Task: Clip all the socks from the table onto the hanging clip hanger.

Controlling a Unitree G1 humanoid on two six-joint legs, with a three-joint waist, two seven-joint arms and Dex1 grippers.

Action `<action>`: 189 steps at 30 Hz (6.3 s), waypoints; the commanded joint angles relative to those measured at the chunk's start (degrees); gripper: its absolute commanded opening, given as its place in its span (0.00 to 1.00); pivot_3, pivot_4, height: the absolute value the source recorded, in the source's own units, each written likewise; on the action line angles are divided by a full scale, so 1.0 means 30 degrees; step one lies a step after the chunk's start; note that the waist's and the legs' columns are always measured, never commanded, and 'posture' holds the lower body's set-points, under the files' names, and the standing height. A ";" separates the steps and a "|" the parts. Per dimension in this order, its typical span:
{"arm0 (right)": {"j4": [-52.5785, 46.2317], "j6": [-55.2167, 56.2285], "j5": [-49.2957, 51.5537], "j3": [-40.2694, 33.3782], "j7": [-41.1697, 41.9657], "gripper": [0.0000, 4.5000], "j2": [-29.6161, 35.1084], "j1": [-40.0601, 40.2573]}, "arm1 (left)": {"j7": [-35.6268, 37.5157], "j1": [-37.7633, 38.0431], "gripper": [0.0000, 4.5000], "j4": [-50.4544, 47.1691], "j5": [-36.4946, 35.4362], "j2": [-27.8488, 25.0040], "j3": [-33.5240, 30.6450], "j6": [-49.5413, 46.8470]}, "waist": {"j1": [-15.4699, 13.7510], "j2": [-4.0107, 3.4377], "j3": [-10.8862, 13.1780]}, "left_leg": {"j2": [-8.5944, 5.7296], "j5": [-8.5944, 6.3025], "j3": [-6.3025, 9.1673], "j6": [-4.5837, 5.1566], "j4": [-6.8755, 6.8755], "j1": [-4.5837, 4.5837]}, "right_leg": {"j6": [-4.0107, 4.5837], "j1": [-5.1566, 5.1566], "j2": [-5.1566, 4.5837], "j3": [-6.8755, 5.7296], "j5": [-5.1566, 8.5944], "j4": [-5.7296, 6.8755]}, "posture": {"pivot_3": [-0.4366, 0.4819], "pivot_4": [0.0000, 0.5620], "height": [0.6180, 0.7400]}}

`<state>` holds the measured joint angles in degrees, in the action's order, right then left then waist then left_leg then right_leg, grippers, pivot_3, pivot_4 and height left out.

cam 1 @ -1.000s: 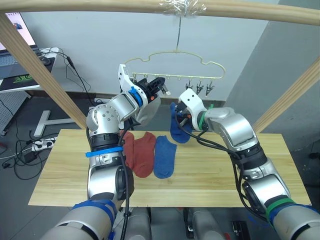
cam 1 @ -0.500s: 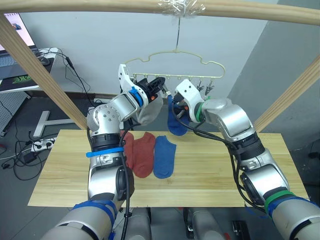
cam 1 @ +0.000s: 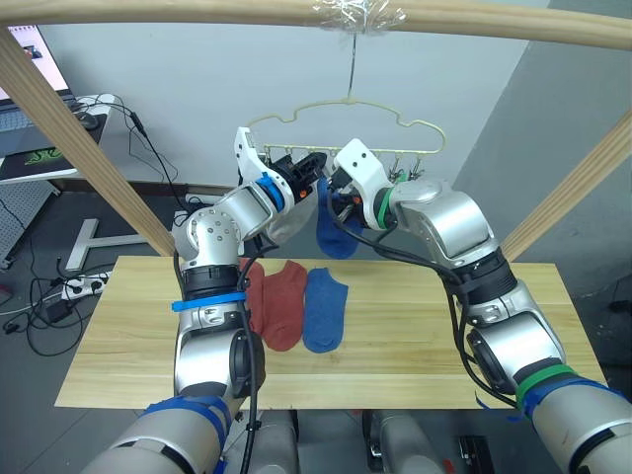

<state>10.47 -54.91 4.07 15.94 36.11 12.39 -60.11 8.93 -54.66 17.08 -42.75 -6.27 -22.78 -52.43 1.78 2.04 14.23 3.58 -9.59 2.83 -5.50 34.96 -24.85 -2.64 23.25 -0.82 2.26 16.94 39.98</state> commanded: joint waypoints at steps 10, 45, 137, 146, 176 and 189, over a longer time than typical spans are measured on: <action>-0.0042 0.0769 0.0038 -0.0140 -0.0028 0.00 -0.0013 -0.0577 | 0.0395 0.0156 0.14 -0.1078 -0.0433 0.0154 0.0599 0.0174 | -0.0001 -0.0001 -0.0001 | 0.0000 0.0002 0.0000 -0.0003 0.0000 0.0000 | 0.0001 0.0000 0.0000 -0.0001 0.0000 0.0000 | 0.49 0.26 1.00; -0.5105 -0.2163 0.0806 -0.1356 -0.2017 0.97 0.0329 0.4572 | 0.7662 0.6285 0.49 -1.0103 0.1363 -0.7192 0.6126 0.1468 | -0.0576 -0.0020 -0.0041 | 0.0003 -0.0004 0.0012 0.0008 0.0000 0.0003 | 0.0019 0.0000 -0.0002 -0.0012 -0.0010 0.0024 | 0.60 0.24 1.00; -0.1396 0.3317 0.0673 -0.7645 -1.3087 0.38 -0.4659 0.1754 | 1.6611 0.3161 0.49 -0.7615 0.3018 -1.1153 0.6548 0.4577 | -0.0584 -0.0074 -0.0256 | 0.0042 -0.0011 0.0017 0.0055 -0.0105 0.0000 | 0.0067 0.0035 0.0049 -0.0009 -0.0009 -0.0028 | 0.64 0.37 1.00; -0.1165 0.3431 0.0663 -0.7692 -1.3385 0.04 -0.4516 0.1699 | 1.6347 0.3160 0.49 -0.7506 0.3517 -1.1092 0.6886 0.4666 | -0.0584 -0.0074 -0.0256 | 0.0042 -0.0011 0.0016 0.0055 -0.0118 -0.0001 | 0.0069 0.0041 0.0049 -0.0009 -0.0008 -0.0033 | 0.63 0.35 1.00; -0.1233 0.2730 0.1262 -0.7763 -1.3061 0.04 -0.4549 0.1016 | 1.2398 0.5759 0.99 0.1027 1.2730 -0.6322 1.3954 0.9609 | -0.0644 -0.0077 -0.0255 | 0.0044 -0.0010 -0.0013 0.0055 -0.0197 -0.0019 | 0.0086 0.0103 0.0051 0.0005 0.0001 -0.0033 | 0.61 0.35 1.00; -0.1339 0.2685 0.1351 -0.7673 -1.3188 0.04 -0.4337 0.0863 | 1.2723 0.2584 0.99 0.9498 1.6321 -0.3287 1.5145 1.3693 | -0.0539 -0.0077 -0.0255 | 0.0042 -0.0009 -0.0021 0.0057 -0.0213 -0.0018 | 0.0084 0.0111 0.0058 0.0013 0.0001 -0.0036 | 0.57 0.35 1.00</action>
<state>8.82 -47.42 7.78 -7.39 -3.44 -0.79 -55.42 46.97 -45.56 44.59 5.28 -16.92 22.25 -12.50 0.16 1.81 13.46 3.71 -9.62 2.77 -5.33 34.33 -24.91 -2.39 23.59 -0.65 2.30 16.94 39.86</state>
